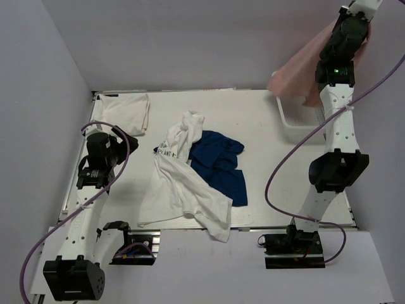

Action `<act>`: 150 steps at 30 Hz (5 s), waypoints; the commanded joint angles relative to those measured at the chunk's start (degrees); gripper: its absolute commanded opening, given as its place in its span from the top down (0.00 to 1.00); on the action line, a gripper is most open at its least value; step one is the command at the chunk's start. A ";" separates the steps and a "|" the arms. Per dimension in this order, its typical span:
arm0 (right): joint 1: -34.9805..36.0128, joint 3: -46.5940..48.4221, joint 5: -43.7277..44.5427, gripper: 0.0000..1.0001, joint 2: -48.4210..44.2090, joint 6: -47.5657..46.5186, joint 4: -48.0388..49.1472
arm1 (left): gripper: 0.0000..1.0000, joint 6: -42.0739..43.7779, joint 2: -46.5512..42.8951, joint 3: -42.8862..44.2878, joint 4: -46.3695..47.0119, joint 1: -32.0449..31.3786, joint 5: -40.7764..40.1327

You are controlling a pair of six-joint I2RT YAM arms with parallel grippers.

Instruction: Fold and stack the t-shirts

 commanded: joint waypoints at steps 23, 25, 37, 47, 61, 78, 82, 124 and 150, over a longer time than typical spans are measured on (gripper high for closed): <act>-7.18 -8.40 -31.75 0.10 12.21 10.79 -19.90 | 0.01 0.88 3.35 2.20 0.63 0.21 2.45; -5.35 -8.23 -36.98 0.10 8.61 8.52 -22.98 | 0.01 0.88 3.35 2.73 0.63 0.21 3.25; 30.51 -45.63 -37.47 0.10 -13.81 0.15 -12.10 | 0.01 -1.13 2.30 2.72 -1.83 0.21 3.87; 52.84 -43.29 -35.18 0.10 -0.74 4.90 -14.91 | 0.01 -3.42 -2.36 5.27 -9.13 0.21 -2.20; 60.94 -33.28 -18.14 0.18 19.40 8.59 -16.22 | 0.01 -2.81 -7.29 4.22 -10.62 0.21 -2.82; 53.66 -31.08 -16.38 1.00 -8.08 3.49 0.98 | 0.01 -2.28 -7.37 3.08 -10.62 0.21 -2.38; 47.23 -25.12 -13.04 1.00 -10.21 2.01 -0.74 | 0.01 -2.28 -6.85 3.08 -10.62 0.21 -2.38; -6.83 -17.02 -14.76 0.15 16.60 14.21 -3.96 | 0.01 1.15 13.45 10.72 -8.95 -0.32 5.36; 37.55 -66.20 -35.18 0.09 -28.83 18.96 -25.36 | 0.06 8.18 48.60 21.97 3.00 -6.46 10.90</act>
